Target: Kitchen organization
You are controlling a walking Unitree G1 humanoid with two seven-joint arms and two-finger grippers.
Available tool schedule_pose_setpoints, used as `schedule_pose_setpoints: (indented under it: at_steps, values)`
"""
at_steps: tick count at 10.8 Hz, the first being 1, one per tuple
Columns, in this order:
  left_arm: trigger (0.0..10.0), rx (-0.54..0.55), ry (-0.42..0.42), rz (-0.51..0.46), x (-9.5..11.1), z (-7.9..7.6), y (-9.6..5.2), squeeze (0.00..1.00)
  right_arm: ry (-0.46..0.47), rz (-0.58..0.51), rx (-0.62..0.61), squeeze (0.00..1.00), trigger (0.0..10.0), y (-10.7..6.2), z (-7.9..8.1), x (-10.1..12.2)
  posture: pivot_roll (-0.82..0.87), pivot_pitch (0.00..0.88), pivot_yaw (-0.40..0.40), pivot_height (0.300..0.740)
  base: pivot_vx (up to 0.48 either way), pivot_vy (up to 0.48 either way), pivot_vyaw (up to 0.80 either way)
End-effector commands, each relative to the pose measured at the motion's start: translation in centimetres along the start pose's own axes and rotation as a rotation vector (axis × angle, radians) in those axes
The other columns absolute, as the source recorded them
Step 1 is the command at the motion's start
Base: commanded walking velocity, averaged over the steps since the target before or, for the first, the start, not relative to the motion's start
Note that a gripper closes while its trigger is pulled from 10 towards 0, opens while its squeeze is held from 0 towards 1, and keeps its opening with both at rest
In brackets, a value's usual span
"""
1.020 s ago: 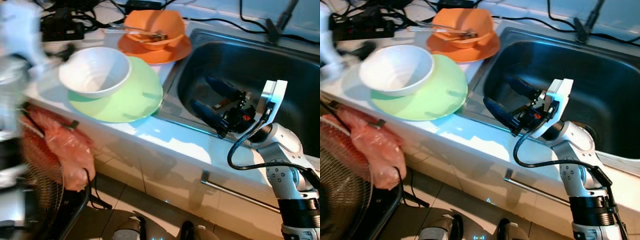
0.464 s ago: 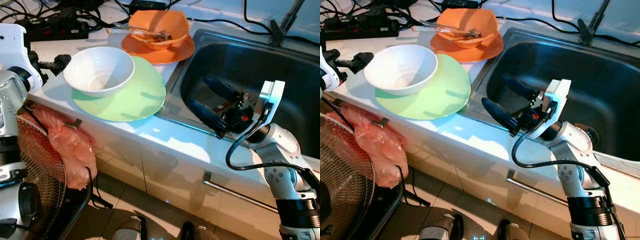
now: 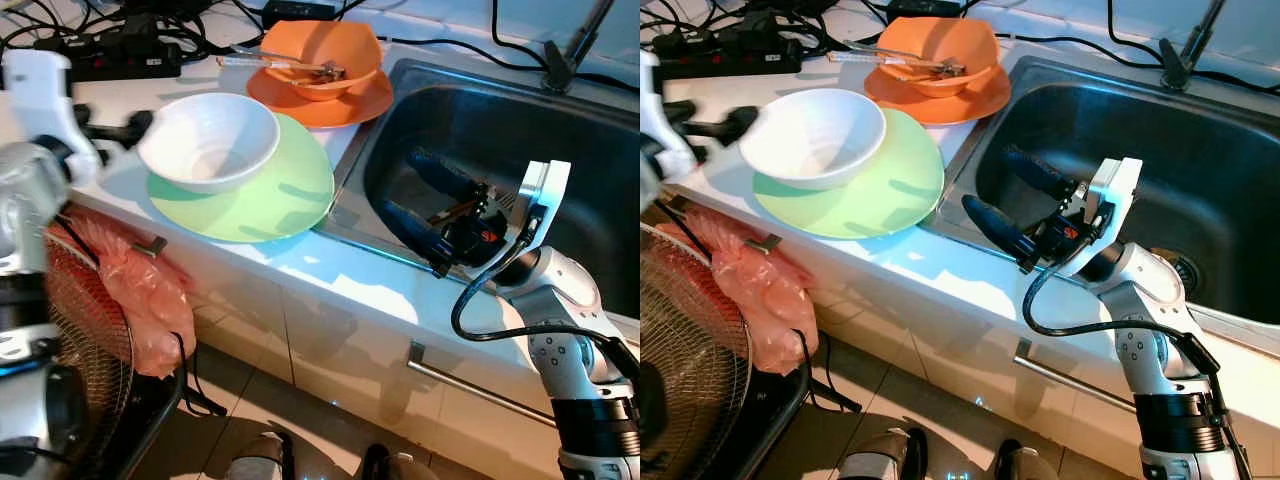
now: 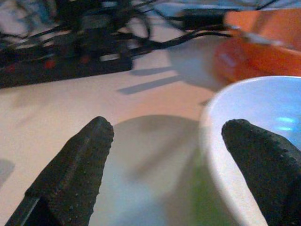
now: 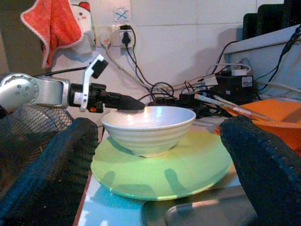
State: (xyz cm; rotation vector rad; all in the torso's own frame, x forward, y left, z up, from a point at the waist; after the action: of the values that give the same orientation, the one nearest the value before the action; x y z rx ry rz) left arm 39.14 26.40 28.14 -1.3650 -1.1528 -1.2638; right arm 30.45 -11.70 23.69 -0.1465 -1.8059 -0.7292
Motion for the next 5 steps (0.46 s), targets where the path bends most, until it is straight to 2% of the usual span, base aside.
schedule_pose_setpoints:
  at_steps: [1, 2, 5]
  values:
    - [10.0, -0.030, 0.020, -0.043, 1.1, -0.7, -0.2, 0.00, -0.015, 0.004, 0.015, 0.00, 10.0, 0.1, 0.4, 0.2, 0.14, 0.172, 0.029, 0.740, 0.000, 0.000, 0.00]
    - [10.0, -0.033, 0.026, -0.060, 1.7, -0.9, -0.2, 0.00, -0.015, 0.005, 0.017, 0.00, 10.0, 0.1, 0.4, 0.2, 0.14, 0.173, 0.029, 0.740, 0.000, 0.000, 0.00]
    - [10.0, -0.008, 0.041, -0.002, 0.4, -0.7, -0.1, 0.00, -0.012, 0.008, 0.022, 0.00, 10.0, 0.2, 0.4, 0.1, 0.14, 0.172, 0.028, 0.740, 0.000, 0.000, 0.00]
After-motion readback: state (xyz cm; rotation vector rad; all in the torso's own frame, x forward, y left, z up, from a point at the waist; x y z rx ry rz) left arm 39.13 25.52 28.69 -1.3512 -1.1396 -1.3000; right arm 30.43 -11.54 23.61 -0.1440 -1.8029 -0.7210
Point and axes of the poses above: a point about 5 cm out from each wrist's last joint towards the gripper, its own y axis pointing out of the wrist towards the gripper, its own x axis along the axis of the wrist's last joint, z = x × y, the point moved 4 cm from there along y, pointing out of the wrist towards the gripper, and after that the axes turned 6 degrees about -y, right-handed, at the moved point
